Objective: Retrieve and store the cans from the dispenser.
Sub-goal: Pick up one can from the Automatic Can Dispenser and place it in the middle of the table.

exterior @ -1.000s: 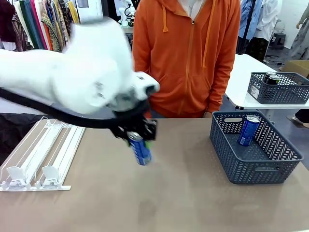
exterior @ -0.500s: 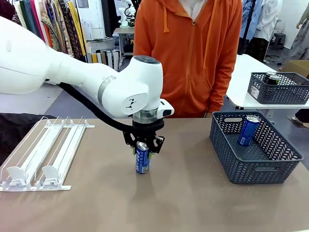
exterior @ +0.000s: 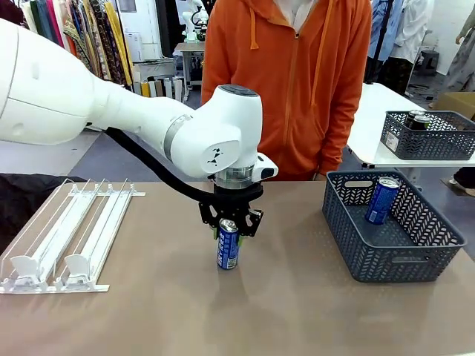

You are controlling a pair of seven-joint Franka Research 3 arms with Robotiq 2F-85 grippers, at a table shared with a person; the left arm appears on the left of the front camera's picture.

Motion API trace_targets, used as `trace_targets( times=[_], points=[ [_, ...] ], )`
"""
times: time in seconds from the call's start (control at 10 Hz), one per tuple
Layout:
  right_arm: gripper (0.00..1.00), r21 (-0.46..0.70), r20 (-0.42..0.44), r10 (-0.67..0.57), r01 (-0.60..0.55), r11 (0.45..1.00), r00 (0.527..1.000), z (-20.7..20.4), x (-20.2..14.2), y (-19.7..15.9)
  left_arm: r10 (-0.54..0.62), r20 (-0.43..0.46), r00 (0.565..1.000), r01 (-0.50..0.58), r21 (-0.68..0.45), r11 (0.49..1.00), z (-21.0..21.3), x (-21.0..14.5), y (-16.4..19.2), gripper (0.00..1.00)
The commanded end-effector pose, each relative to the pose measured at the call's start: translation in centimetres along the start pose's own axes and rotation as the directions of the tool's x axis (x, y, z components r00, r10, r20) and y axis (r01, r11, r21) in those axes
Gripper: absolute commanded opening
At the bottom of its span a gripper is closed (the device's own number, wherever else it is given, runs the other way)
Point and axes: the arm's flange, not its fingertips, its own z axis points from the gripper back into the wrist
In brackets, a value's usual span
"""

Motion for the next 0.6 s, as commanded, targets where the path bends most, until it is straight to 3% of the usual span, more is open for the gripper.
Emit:
trace_targets(
  times=[0.0,0.1,0.2,0.4,0.5],
  points=[
    [1.0,0.035,0.01,0.02,-0.02,0.999,1.0,-0.1,0.1,0.1,0.011,-0.004,1.0,-0.011,-0.025,1.0,0.3,0.0,0.4,0.0],
    [1.0,0.035,0.01,0.02,-0.02,0.999,1.0,-0.1,0.1,0.1,0.009,0.001,1.0,-0.009,-0.027,1.0,0.4,-0.1,0.4,0.42],
    [1.0,0.035,0.01,0.02,-0.02,0.999,1.0,-0.1,0.1,0.1,0.003,0.007,1.0,-0.003,-0.028,1.0,0.6,-0.2,0.4,1.0],
    [1.0,0.035,0.01,0.02,-0.02,0.999,1.0,-0.1,0.1,0.1,0.006,0.062,0.998,-0.003,-0.039,0.999,2.9,-1.3,1.2,1.0],
    [1.0,0.035,0.01,0.02,-0.02,0.999,1.0,-0.1,0.1,0.1,0.012,0.112,0.994,-0.004,-0.068,0.998,6.1,-2.9,2.4,1.0]
  ],
)
